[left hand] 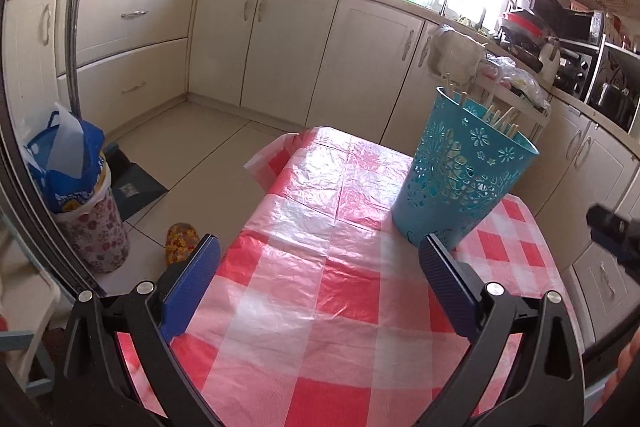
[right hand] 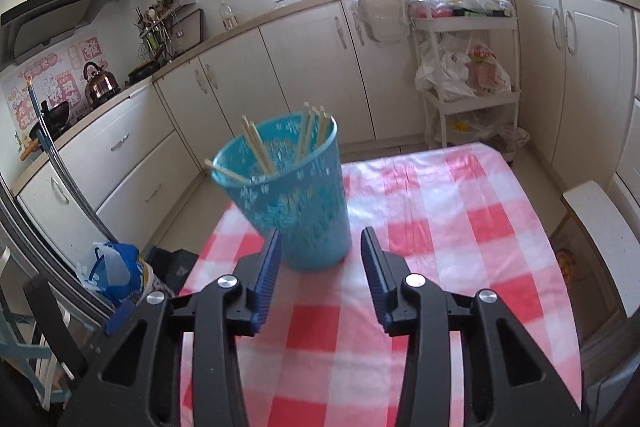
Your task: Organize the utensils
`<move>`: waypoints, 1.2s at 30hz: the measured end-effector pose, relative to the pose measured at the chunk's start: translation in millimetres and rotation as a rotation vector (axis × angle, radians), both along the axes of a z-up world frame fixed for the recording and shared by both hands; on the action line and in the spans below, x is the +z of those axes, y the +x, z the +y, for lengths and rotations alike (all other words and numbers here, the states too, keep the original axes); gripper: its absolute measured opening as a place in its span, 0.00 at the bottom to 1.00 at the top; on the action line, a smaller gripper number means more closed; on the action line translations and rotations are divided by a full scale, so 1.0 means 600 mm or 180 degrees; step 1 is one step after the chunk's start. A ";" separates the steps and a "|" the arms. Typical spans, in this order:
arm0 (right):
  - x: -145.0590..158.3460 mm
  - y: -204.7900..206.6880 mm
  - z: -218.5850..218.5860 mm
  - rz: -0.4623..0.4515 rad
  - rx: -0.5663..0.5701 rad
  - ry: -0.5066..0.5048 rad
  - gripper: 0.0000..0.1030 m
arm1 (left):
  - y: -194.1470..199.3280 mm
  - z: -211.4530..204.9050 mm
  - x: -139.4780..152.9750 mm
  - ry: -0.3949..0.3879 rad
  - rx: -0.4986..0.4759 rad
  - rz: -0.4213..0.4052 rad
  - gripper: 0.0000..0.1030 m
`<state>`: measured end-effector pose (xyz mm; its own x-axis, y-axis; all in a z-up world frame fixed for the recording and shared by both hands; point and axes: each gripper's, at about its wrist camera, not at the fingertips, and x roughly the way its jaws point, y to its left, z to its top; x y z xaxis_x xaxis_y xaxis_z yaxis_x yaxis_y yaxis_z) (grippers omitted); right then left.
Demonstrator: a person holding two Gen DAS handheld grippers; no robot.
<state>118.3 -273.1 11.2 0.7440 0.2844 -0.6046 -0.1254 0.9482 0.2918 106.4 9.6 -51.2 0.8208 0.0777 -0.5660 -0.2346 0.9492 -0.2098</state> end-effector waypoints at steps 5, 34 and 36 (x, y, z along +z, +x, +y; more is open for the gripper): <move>-0.026 -0.097 -0.005 0.0132 -0.0069 -0.0089 0.50 | -0.059 -0.021 0.053 0.0192 -0.0078 -0.0023 0.92; 0.142 -0.447 -0.006 -0.0262 -0.0036 -0.0208 0.93 | -0.380 -0.097 0.232 0.0409 -0.0277 0.0357 0.93; 0.151 -0.466 -0.013 -0.0231 -0.0045 -0.0154 0.93 | -0.401 -0.099 0.239 0.0481 -0.0263 0.0378 0.93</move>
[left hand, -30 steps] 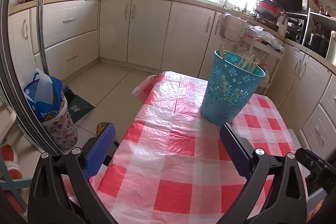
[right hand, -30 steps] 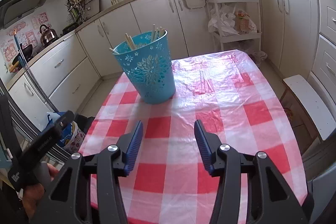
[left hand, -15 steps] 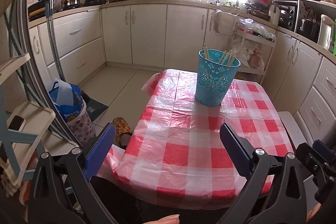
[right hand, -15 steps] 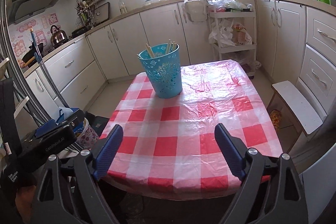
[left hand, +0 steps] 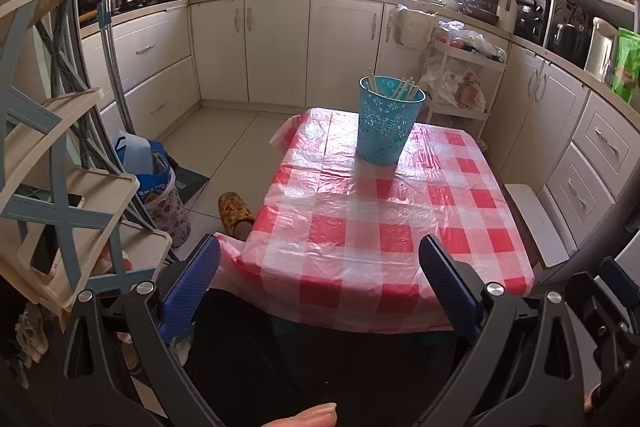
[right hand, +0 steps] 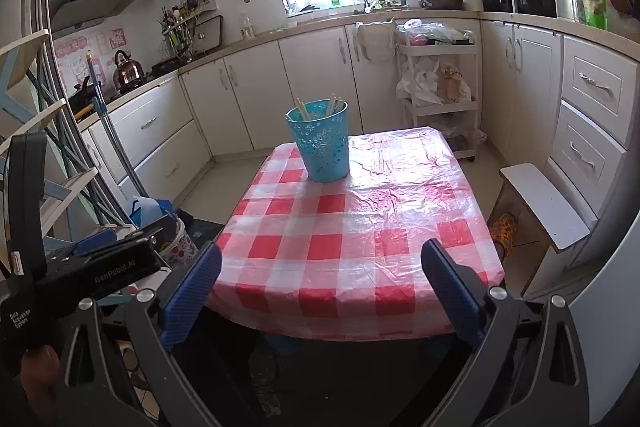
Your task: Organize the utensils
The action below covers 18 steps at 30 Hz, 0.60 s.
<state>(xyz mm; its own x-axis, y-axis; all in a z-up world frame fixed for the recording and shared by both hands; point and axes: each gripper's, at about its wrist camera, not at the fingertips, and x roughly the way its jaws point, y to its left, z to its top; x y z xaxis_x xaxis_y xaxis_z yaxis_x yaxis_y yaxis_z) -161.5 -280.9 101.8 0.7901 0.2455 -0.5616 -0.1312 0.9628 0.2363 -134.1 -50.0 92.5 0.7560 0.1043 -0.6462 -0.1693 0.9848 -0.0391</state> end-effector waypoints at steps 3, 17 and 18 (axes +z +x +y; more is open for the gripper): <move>0.011 -0.027 -0.010 0.0087 0.0014 0.0201 0.93 | -0.039 0.000 0.014 -0.0012 0.0042 -0.0055 0.93; 0.038 -0.122 -0.002 -0.0193 -0.0051 0.0157 0.93 | -0.135 -0.021 0.059 -0.0056 0.0001 -0.0441 0.93; 0.038 -0.123 0.000 -0.0192 -0.0038 0.0148 0.93 | -0.136 -0.022 0.060 -0.0048 -0.0002 -0.0446 0.93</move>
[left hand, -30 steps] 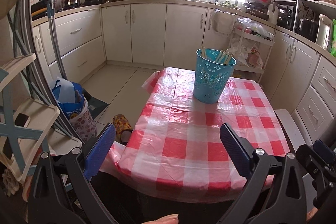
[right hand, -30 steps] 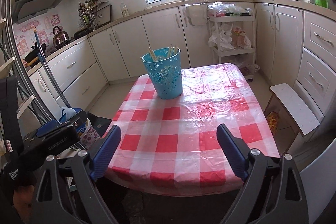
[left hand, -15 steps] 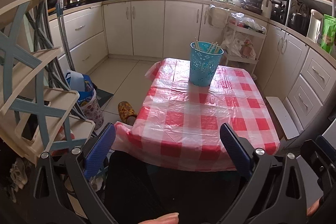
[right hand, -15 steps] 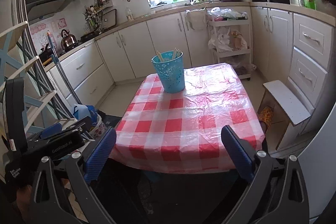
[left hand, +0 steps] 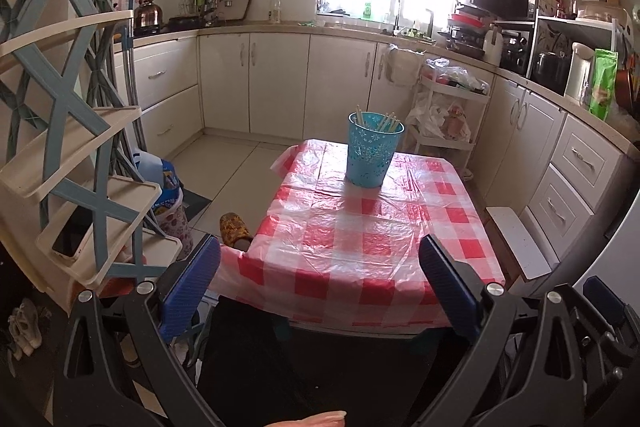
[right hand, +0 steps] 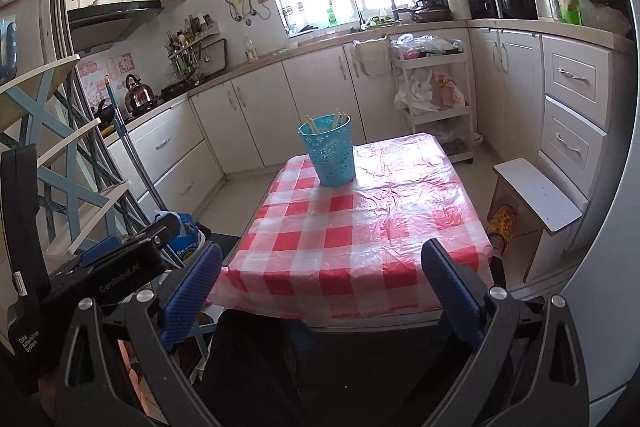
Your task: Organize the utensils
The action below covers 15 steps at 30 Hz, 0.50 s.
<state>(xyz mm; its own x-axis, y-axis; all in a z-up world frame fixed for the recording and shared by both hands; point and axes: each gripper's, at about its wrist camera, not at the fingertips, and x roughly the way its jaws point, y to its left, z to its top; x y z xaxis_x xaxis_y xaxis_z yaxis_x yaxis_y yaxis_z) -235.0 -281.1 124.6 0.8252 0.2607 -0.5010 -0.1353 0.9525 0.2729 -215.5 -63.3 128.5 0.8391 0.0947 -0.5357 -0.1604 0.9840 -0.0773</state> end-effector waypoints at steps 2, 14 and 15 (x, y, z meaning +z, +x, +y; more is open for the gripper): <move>0.000 -0.002 0.005 0.0010 0.0025 -0.0023 0.93 | -0.002 0.000 0.002 0.0004 -0.0014 -0.0003 0.93; -0.005 -0.006 0.005 0.0053 0.0027 -0.0005 0.93 | -0.009 0.002 0.003 0.0010 0.0002 -0.0048 0.93; -0.005 -0.006 0.006 0.0053 0.0026 -0.0002 0.93 | -0.009 0.002 0.003 0.0005 -0.0001 -0.0048 0.93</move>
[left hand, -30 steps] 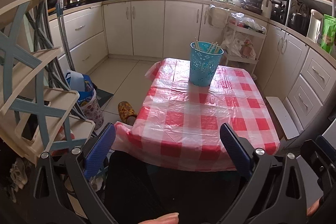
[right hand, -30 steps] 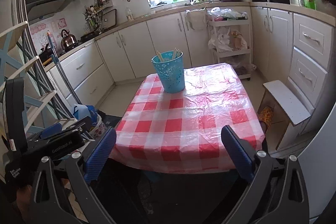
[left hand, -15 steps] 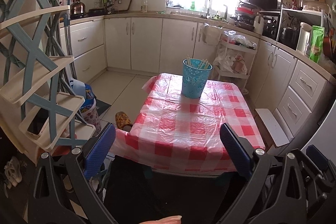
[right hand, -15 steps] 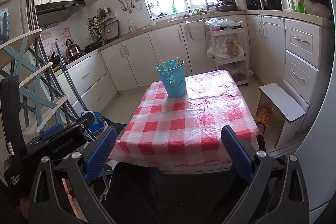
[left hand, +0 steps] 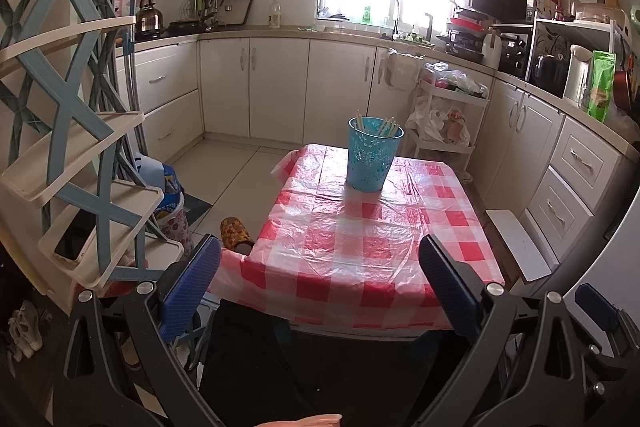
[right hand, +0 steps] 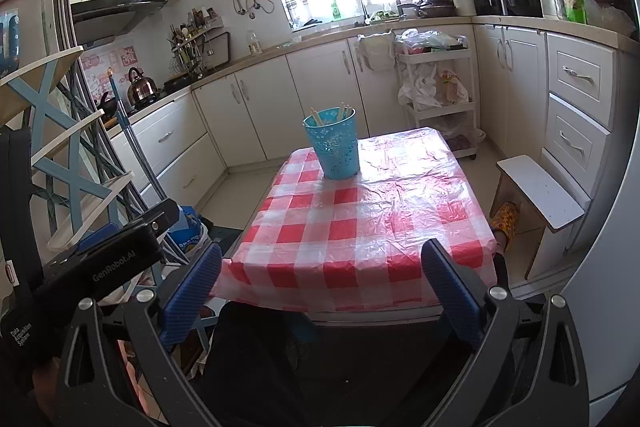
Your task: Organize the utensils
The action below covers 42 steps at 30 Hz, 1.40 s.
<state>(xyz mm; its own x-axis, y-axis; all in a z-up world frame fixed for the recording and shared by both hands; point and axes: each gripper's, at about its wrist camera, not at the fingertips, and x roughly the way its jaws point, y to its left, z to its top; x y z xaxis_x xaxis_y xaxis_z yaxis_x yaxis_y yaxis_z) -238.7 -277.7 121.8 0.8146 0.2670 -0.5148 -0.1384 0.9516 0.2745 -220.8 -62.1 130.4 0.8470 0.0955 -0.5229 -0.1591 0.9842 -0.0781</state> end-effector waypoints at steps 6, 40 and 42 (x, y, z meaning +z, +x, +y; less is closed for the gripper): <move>-0.002 0.000 0.002 0.0018 -0.0004 0.0001 0.93 | -0.003 0.003 0.005 -0.0050 -0.0008 -0.0022 0.93; -0.019 0.002 0.007 0.0113 0.0033 -0.0010 0.93 | -0.012 0.009 0.006 0.0049 0.0002 -0.0212 0.93; -0.019 0.002 0.007 0.0112 0.0034 -0.0011 0.93 | -0.012 0.011 0.005 0.0023 -0.0005 -0.0204 0.93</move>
